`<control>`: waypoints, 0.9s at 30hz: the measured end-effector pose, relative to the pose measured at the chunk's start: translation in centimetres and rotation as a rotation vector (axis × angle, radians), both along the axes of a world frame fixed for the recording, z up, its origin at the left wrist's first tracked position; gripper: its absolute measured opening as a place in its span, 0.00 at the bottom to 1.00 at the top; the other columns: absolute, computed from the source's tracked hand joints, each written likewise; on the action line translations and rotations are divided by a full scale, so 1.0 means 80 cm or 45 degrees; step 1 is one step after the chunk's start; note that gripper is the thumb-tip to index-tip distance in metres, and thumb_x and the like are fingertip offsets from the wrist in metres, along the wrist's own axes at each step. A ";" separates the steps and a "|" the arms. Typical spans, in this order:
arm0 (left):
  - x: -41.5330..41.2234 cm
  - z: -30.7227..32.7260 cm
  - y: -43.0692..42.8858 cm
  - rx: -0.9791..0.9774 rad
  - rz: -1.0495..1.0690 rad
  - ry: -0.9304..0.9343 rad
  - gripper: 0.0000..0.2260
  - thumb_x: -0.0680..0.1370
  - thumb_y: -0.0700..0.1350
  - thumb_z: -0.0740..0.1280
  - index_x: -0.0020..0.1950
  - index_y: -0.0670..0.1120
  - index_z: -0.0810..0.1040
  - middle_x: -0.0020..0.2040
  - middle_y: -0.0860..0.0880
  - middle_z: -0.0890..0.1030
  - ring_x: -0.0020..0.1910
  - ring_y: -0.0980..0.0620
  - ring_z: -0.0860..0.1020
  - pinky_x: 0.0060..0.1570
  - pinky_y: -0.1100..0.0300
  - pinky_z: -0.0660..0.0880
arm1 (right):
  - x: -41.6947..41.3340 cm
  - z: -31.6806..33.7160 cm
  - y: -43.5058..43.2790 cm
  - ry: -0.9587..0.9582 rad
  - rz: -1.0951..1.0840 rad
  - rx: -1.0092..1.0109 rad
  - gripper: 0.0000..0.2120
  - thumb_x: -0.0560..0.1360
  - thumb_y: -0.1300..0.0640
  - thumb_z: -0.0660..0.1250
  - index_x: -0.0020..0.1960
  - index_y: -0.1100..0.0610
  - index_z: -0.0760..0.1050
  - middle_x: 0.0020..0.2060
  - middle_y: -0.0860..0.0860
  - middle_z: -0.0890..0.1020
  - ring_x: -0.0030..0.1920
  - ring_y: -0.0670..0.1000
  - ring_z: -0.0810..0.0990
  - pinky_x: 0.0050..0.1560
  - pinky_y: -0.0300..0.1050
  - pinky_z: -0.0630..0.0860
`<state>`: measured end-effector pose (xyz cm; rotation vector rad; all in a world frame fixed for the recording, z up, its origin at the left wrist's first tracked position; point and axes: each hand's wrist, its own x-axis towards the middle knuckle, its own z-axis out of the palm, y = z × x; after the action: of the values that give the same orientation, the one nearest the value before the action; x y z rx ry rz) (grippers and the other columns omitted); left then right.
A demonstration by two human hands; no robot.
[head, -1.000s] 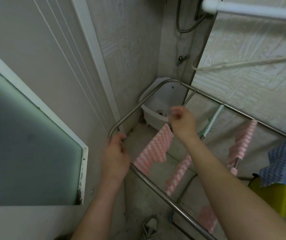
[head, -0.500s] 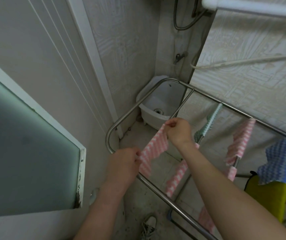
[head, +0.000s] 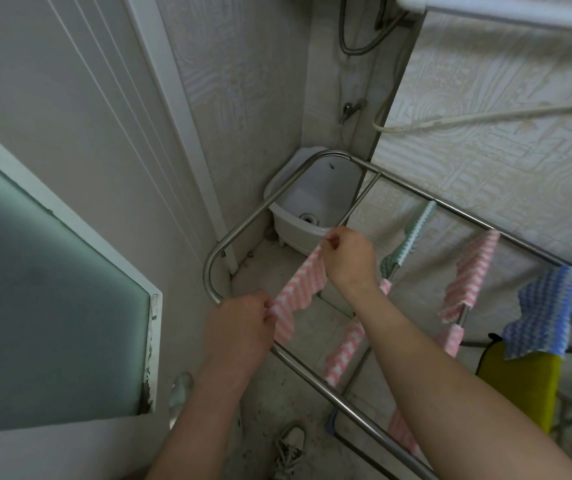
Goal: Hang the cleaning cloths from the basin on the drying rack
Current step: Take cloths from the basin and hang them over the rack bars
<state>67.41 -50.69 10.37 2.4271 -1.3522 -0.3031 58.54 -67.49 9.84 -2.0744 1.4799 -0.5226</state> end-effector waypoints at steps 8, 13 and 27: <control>0.000 0.004 -0.002 0.101 0.054 0.021 0.09 0.76 0.55 0.64 0.52 0.52 0.78 0.43 0.50 0.82 0.44 0.46 0.80 0.40 0.57 0.75 | -0.010 0.005 0.030 0.040 0.192 0.087 0.07 0.76 0.59 0.65 0.49 0.57 0.82 0.45 0.54 0.84 0.42 0.49 0.78 0.42 0.37 0.69; 0.000 0.008 -0.006 0.137 0.060 0.033 0.10 0.76 0.53 0.63 0.54 0.53 0.77 0.47 0.49 0.82 0.47 0.46 0.80 0.43 0.57 0.75 | -0.024 0.021 0.032 -0.026 0.217 0.146 0.10 0.76 0.59 0.64 0.54 0.57 0.81 0.50 0.54 0.84 0.51 0.54 0.81 0.52 0.42 0.75; -0.105 0.038 -0.019 -0.346 -0.198 0.427 0.06 0.77 0.49 0.64 0.43 0.51 0.79 0.36 0.54 0.81 0.34 0.54 0.77 0.37 0.55 0.75 | -0.179 0.073 0.083 -0.255 0.011 0.070 0.09 0.76 0.58 0.66 0.38 0.55 0.79 0.31 0.52 0.80 0.34 0.53 0.77 0.39 0.47 0.73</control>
<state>59.02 -52.20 13.38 1.9525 -1.3337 -0.5049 44.19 -60.82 15.69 -1.9242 1.3541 -0.6582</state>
